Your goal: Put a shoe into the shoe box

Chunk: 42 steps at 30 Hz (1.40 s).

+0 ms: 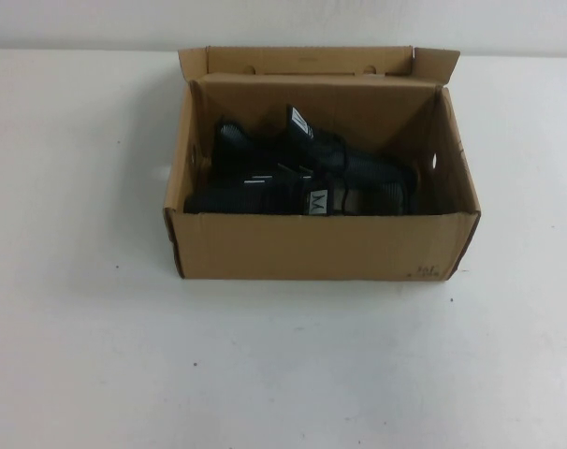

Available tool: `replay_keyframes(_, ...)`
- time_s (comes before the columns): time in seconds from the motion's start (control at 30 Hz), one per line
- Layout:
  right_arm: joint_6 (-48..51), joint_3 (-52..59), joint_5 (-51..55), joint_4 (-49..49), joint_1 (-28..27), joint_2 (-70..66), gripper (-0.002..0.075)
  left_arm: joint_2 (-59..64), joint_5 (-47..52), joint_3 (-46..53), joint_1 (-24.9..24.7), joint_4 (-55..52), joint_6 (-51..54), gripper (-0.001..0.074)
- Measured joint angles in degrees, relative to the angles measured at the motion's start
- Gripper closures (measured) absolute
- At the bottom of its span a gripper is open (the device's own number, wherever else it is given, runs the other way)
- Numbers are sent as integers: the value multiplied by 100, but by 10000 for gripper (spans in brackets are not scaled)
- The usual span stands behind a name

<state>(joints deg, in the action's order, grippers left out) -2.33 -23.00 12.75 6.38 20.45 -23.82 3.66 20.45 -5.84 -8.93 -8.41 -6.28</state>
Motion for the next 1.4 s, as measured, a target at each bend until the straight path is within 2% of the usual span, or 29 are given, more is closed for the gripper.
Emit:
replay_keyframes(0.23, 0, 0, 0, 0, 0, 0, 742, -413, 146, 710, 0, 293, 226, 736)
replay_keyframes(1.1, 0, 0, 0, 0, -13, 0, 742, -427, 192, 724, 0, 505, 265, 736)
replay_keyframes(1.4, 0, 25, -10, 0, -804, 624, 742, -427, 192, 724, 0, 505, 265, 736)
